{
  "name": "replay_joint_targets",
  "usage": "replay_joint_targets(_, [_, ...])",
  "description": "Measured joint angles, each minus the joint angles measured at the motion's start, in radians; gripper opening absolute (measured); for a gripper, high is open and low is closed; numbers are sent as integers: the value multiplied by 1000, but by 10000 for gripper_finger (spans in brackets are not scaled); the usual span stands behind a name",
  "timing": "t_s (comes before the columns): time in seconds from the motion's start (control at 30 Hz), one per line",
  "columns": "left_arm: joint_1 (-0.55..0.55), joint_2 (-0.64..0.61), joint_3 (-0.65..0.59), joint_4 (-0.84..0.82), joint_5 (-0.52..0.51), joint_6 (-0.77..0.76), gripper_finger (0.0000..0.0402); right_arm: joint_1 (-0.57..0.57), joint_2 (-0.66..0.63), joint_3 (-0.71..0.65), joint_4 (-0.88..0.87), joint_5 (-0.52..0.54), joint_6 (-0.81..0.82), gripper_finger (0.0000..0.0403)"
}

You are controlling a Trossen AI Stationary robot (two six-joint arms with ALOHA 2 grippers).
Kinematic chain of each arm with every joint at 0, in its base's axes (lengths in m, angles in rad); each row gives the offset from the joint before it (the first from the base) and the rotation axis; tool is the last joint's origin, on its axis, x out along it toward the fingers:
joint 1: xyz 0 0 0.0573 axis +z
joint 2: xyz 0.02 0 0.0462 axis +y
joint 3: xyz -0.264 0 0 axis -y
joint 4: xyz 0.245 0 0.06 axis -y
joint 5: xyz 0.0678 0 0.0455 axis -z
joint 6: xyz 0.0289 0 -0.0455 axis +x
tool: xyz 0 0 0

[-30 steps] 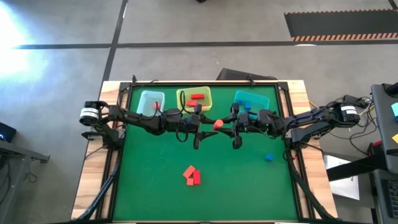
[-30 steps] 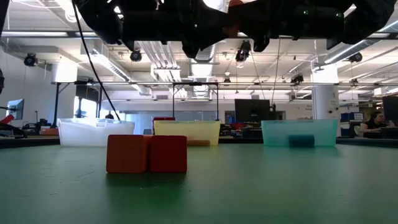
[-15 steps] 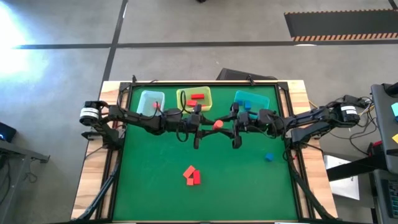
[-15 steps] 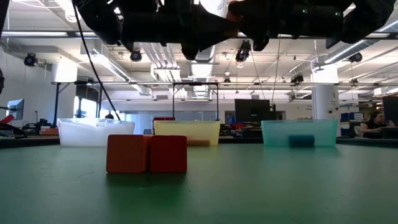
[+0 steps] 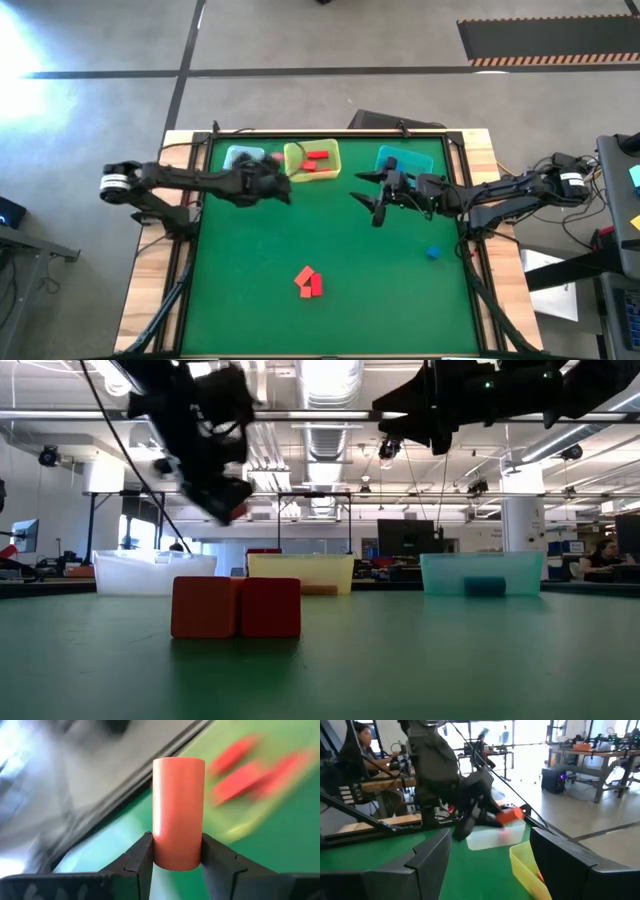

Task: Sort & place blocks by color
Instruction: Put the orange block into the transparent bin, then put the blue block into the blue bin

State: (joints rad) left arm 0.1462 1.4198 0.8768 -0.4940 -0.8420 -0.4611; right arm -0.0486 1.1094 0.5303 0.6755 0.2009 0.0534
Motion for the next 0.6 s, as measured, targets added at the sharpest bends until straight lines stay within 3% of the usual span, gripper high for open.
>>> replay_joint_targets(0.1, [78, -25, -2, -312, 6, -273, 113, 0, -6, 0, -18, 2, -1, 257])
replay_joint_targets(0.17, [122, -32, -3, -423, 47, -360, 113, 0, -3, 0, -13, 2, 0, 253])
replay_joint_targets(0.33, [177, -28, -12, -412, 143, -316, 119, 0, 5, 0, -15, 2, -1, 246])
replay_joint_targets(0.6, [189, -27, -14, -411, 150, -314, 194, 0, 4, 0, -17, 2, -1, 249])
